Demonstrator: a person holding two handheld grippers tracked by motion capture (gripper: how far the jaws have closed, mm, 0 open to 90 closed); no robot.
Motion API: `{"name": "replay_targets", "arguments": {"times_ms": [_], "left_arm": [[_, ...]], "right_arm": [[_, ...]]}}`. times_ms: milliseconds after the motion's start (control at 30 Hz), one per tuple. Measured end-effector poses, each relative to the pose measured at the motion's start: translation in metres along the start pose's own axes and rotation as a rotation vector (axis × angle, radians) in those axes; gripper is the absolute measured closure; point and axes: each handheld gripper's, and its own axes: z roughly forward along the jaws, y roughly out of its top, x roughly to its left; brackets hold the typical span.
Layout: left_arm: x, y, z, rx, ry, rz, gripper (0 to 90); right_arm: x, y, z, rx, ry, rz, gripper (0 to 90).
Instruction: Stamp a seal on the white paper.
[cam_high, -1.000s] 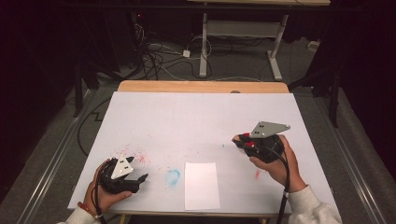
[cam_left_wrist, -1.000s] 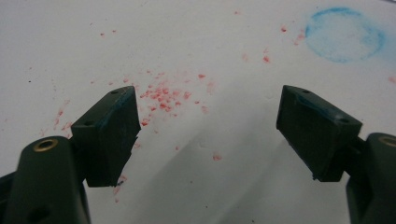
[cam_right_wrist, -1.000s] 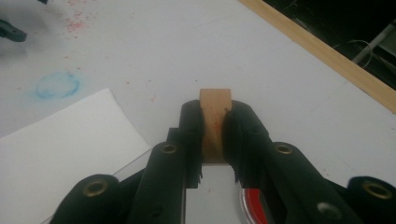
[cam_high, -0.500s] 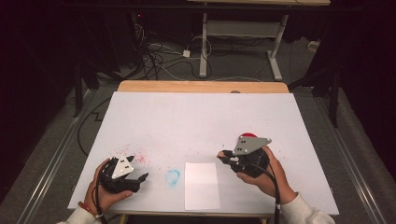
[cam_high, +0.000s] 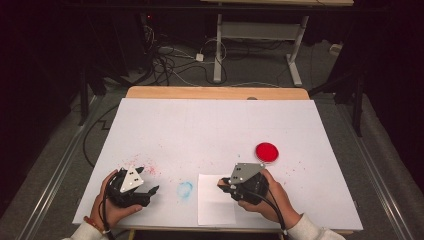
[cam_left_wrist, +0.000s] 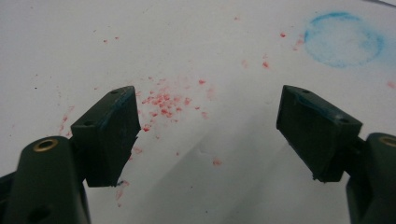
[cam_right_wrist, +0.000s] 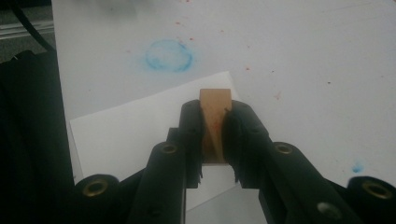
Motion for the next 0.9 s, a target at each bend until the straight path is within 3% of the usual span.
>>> {"name": "replay_targets", "arguments": {"times_ms": [67, 133, 900], "left_arm": [[0.000, 0.000, 0.000, 0.001, -0.001, 0.002, 20.8], [0.000, 0.000, 0.000, 0.001, -0.001, 0.003, 20.8], [0.000, 0.000, 0.000, 0.005, -0.001, 0.005, 20.8]], "right_arm": [[0.001, -0.001, 0.003, 0.010, 0.013, -0.019, 76.1], [0.004, -0.001, 0.007, 0.016, 0.017, -0.005, 76.1], [0.018, -0.007, 0.035, 0.115, 0.086, -0.051, 76.2]]}}
